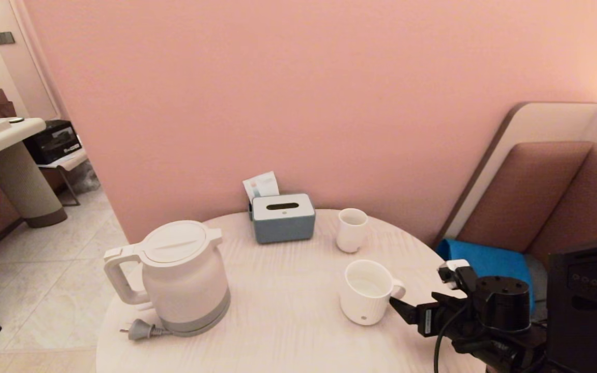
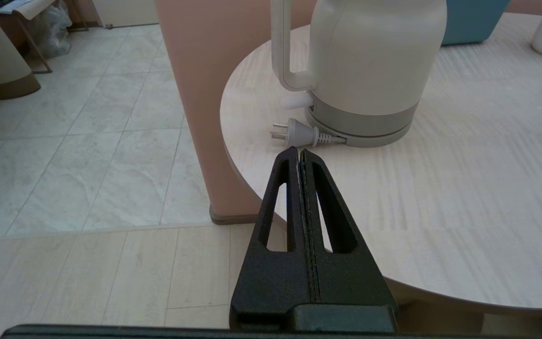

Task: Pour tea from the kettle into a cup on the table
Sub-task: Pick up the cup

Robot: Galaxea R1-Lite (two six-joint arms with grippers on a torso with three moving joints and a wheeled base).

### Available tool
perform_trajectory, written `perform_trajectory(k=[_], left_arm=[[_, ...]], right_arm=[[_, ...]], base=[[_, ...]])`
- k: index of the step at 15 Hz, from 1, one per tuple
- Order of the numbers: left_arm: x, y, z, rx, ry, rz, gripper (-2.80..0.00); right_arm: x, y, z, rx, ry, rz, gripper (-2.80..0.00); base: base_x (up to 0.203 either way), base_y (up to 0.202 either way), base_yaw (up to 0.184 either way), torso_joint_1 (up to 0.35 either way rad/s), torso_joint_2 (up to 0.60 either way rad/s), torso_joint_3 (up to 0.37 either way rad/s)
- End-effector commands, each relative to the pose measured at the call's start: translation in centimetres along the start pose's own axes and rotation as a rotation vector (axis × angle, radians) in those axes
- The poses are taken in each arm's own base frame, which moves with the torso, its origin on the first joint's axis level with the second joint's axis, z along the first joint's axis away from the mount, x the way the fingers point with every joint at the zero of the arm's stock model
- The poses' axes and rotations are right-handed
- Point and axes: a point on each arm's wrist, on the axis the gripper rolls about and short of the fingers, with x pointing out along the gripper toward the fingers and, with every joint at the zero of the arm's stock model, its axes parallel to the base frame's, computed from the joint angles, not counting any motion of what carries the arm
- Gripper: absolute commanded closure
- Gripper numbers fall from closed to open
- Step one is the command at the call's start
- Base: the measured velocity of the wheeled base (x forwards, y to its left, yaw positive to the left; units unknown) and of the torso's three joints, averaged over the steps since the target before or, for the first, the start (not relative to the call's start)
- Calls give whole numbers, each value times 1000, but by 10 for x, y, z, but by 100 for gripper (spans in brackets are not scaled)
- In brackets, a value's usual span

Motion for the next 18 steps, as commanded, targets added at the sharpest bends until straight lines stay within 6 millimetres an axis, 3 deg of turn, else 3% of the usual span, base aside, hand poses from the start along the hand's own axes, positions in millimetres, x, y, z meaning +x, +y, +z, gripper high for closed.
perform_trajectory(k=[1, 18], left_arm=[[0, 0, 0, 0, 1, 1, 0], [0, 0, 0, 0, 2, 1, 0]], right_arm=[[2, 1, 8, 5, -62, 6, -280], [37, -5, 12, 16, -115, -49, -280]], base=[[0, 0, 0, 0, 0, 0], [0, 0, 0, 0, 0, 0]])
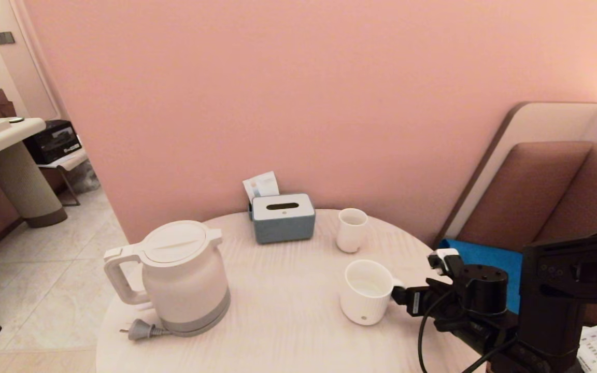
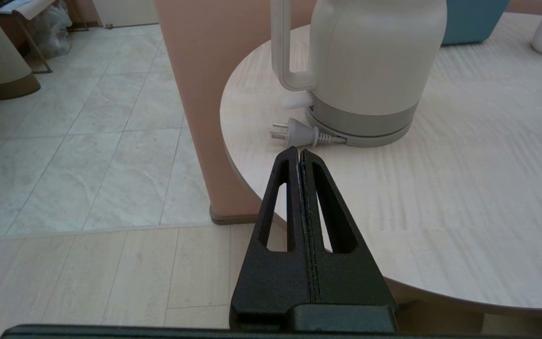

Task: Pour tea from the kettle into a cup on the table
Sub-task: Pick up the cup

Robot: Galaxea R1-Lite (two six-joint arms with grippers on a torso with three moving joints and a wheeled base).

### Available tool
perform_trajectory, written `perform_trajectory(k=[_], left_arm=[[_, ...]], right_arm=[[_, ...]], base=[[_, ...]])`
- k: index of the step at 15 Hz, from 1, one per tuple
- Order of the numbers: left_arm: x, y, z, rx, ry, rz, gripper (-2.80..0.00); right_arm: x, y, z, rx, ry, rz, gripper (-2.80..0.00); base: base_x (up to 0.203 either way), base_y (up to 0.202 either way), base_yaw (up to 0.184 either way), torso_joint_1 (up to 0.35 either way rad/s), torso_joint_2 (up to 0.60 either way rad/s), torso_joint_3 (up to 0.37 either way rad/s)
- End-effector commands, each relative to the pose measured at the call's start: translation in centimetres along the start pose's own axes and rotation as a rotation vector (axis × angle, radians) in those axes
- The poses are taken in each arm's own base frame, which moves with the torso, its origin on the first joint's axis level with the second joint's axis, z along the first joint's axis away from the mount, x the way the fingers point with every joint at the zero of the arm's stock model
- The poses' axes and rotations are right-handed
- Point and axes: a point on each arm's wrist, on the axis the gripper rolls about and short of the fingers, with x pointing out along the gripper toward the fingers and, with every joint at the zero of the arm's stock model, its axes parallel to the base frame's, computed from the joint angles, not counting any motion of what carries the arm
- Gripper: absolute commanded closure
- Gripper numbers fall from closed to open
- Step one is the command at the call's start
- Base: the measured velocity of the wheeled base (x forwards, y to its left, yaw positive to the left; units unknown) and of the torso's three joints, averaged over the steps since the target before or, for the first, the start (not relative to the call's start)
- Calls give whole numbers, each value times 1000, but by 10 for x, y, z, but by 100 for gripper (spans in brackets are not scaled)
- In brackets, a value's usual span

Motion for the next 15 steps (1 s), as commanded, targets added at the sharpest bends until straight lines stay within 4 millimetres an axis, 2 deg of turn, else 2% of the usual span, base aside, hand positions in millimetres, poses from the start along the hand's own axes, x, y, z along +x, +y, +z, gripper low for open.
perform_trajectory(k=[1, 7, 15], left_arm=[[0, 0, 0, 0, 3, 1, 0], [0, 0, 0, 0, 1, 1, 0], [0, 0, 0, 0, 3, 1, 0]], right_arm=[[2, 1, 6, 7, -56, 8, -280], [9, 2, 8, 9, -73, 9, -280], [9, 1, 7, 8, -68, 8, -280]], base=[[0, 0, 0, 0, 0, 0], [0, 0, 0, 0, 0, 0], [0, 0, 0, 0, 0, 0]])
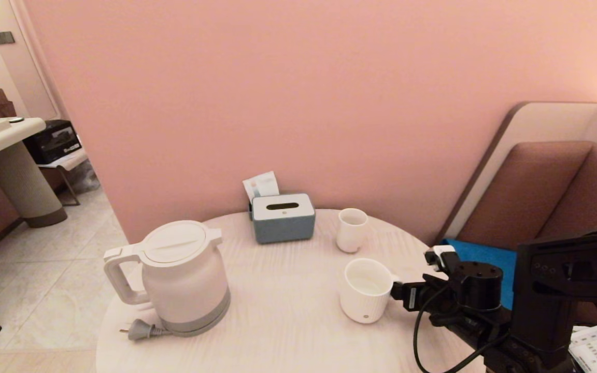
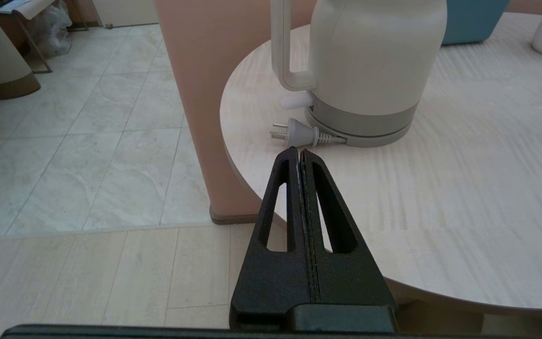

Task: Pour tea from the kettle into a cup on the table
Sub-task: Pick up the cup

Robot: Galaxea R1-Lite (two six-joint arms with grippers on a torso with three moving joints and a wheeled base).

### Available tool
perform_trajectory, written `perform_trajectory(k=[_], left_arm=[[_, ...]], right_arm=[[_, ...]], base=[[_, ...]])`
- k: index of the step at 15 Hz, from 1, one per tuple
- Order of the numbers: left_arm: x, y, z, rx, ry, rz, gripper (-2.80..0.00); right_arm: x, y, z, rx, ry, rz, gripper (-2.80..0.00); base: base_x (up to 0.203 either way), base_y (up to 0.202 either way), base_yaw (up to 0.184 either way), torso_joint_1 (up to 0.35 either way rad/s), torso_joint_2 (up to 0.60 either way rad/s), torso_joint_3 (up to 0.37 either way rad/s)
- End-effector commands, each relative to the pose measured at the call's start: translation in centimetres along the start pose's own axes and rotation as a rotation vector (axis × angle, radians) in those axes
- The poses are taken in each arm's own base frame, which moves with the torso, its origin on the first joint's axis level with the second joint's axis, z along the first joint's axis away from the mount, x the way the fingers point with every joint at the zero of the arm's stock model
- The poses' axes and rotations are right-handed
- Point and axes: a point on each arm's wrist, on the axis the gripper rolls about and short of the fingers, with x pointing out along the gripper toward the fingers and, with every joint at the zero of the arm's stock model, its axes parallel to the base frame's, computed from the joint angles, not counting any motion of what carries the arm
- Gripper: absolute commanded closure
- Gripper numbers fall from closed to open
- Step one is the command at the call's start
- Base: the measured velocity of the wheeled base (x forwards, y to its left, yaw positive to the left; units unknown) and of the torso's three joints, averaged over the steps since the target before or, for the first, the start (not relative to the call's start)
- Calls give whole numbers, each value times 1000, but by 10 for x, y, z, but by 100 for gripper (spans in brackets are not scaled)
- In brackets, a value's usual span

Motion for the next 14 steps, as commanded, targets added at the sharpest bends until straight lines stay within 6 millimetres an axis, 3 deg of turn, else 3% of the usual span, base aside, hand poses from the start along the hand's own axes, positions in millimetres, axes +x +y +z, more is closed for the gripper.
perform_trajectory(k=[1, 14], left_arm=[[0, 0, 0, 0, 1, 1, 0], [0, 0, 0, 0, 1, 1, 0]], right_arm=[[-1, 1, 6, 6, -50, 8, -280], [-2, 1, 6, 6, -52, 2, -280]], base=[[0, 0, 0, 0, 0, 0], [0, 0, 0, 0, 0, 0]])
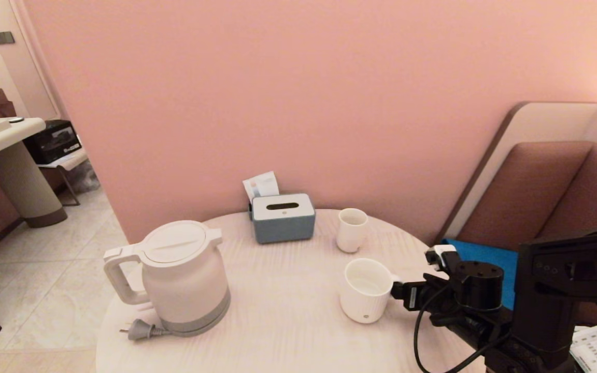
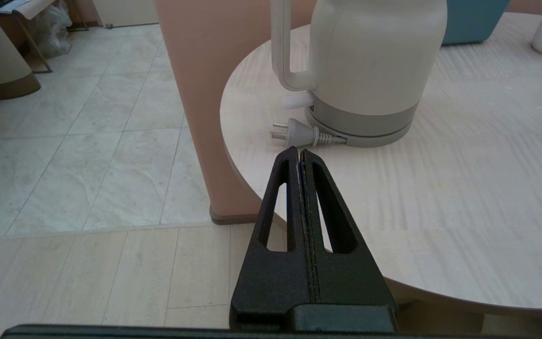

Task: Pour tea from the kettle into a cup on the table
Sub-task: Pick up the cup

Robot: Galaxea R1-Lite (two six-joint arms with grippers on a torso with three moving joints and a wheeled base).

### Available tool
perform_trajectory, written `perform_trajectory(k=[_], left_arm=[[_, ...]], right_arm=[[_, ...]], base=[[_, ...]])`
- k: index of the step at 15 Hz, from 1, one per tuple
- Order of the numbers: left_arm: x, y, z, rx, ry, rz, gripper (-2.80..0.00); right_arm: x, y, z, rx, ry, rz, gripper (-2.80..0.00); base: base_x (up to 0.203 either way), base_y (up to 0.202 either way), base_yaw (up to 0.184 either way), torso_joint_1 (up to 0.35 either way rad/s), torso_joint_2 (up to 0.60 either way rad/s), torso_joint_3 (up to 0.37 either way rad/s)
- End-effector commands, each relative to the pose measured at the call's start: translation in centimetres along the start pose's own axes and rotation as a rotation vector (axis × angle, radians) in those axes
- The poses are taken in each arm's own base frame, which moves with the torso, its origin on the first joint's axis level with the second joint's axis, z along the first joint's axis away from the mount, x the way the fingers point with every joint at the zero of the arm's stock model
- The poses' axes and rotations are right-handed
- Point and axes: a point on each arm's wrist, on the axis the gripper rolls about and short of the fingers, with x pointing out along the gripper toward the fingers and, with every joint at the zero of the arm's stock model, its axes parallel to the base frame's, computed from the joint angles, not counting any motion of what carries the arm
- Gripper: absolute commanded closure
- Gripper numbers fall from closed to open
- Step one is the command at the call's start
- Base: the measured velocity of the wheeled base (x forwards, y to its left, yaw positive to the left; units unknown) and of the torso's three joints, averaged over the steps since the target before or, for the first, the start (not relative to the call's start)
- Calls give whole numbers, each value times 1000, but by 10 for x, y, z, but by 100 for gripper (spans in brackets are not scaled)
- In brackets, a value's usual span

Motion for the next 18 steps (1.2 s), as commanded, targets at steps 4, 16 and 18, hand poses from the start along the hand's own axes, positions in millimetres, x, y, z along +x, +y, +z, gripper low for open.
perform_trajectory(k=[4, 16, 18], left_arm=[[0, 0, 0, 0, 1, 1, 0], [0, 0, 0, 0, 1, 1, 0], [0, 0, 0, 0, 1, 1, 0]], right_arm=[[0, 1, 5, 6, -47, 7, -280], [-1, 3, 5, 2, -47, 9, 0], [-1, 3, 5, 2, -47, 11, 0]], base=[[0, 0, 0, 0, 0, 0], [0, 0, 0, 0, 0, 0], [0, 0, 0, 0, 0, 0]])
